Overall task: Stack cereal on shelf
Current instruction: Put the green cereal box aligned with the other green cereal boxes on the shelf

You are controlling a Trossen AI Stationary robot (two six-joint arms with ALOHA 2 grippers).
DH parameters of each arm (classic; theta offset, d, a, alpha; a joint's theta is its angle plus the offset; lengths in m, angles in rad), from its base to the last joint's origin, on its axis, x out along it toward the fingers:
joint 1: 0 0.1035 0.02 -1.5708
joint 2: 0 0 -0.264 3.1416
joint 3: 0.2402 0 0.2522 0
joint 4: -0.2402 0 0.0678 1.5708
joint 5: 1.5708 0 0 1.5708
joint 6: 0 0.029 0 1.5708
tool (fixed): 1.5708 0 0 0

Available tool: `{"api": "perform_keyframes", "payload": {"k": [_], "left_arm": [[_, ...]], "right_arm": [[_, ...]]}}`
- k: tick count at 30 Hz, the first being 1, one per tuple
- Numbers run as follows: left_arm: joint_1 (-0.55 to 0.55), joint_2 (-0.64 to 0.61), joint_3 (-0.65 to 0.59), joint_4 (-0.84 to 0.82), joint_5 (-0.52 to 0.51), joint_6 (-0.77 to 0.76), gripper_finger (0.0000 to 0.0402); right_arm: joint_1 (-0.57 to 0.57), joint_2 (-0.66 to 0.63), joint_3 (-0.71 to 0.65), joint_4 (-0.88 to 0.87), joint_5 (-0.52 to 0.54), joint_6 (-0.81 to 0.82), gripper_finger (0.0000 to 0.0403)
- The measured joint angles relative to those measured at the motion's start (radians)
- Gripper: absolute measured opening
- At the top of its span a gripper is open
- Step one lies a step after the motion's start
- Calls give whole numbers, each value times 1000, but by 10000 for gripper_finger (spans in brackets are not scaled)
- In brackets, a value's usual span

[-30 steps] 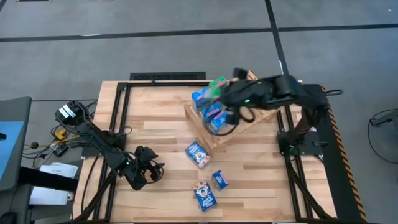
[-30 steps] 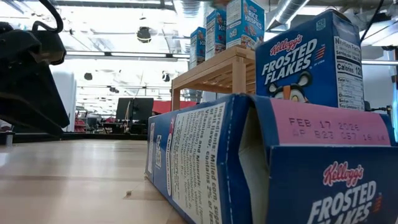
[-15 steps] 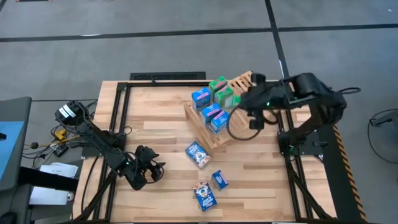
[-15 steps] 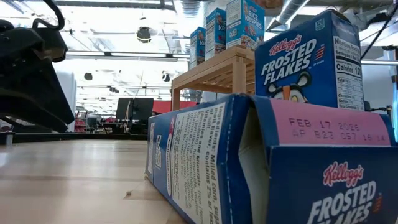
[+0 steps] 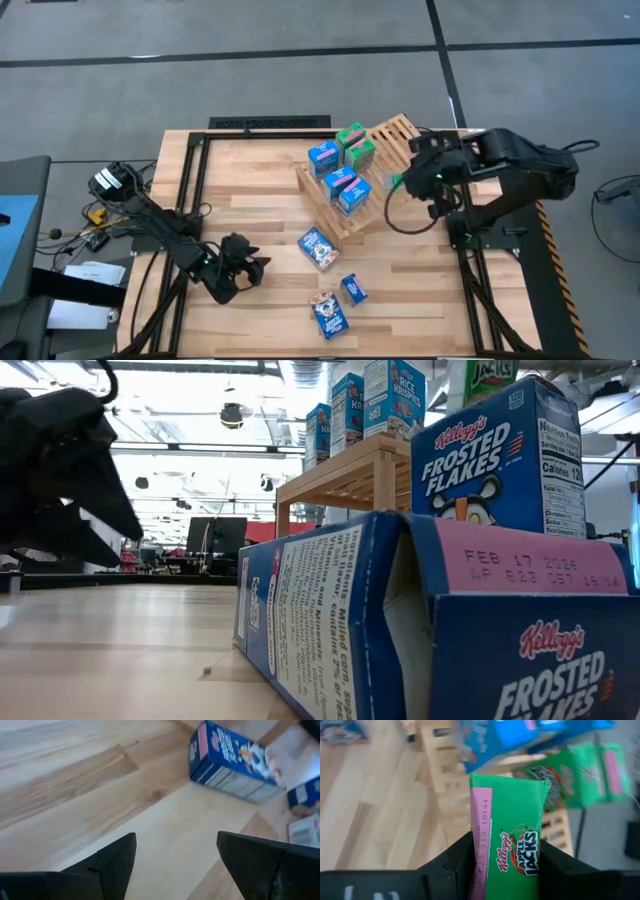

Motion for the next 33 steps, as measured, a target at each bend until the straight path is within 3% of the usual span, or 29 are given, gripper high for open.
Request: {"api": "perform_keyframes", "payload": {"k": [7,13,19,33], "left_arm": [[62,0,0,22,1,-16,267],[101,0,0,31,3,-18,267],[121,0,0,31,-7,-11,267],[134,0,0,29,-22,-2,267]], "right_arm": [[-159,32,-20,122,-219,-211,169],[-288,100,-20,90,-390,-281,170],[-333,134,-21,168,-426,-345,171],[-344,193,-20,118,-426,-359,166]]}}
